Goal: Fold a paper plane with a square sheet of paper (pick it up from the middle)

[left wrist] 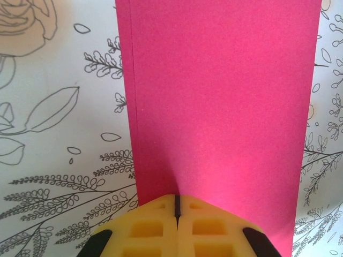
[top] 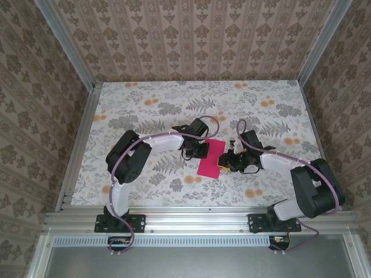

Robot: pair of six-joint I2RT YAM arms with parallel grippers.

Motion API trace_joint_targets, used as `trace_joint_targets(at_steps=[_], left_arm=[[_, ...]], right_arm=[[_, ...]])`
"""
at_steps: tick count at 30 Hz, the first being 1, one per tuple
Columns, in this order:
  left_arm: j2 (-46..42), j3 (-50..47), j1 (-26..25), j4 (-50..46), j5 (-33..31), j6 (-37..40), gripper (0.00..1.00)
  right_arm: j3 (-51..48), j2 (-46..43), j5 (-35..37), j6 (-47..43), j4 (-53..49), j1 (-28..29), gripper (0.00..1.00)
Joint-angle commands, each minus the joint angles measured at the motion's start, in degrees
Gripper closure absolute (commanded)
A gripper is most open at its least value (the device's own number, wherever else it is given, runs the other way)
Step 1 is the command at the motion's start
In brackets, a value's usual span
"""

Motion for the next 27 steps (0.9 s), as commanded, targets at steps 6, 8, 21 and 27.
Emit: trace_joint_targets(at_steps=[6, 8, 21, 27], left_arm=[[1.48, -1.44, -1.01, -5.25, -0.59, 0.43, 1.0], [1.44, -1.54, -1.01, -5.25, -0.68, 0.52, 1.0], [1.32, -1.81, -1.1, -5.44, -0.68, 0.64, 1.0], [1.48, -1.54, -1.09, -5.42, -0.58, 0.7, 1.0]], right_arm=[[-6.84, 3.73, -1.87, 6.04, 9.18, 2.56, 0.77], [-7.41, 5.77, 0.43, 4.88, 8.03, 2.54, 0.77], [-6.12, -3.23, -1.16, 6.96, 6.06, 3.93, 0.77], [-6.45, 5.32, -3.06, 7.33, 9.63, 6.5, 0.76]])
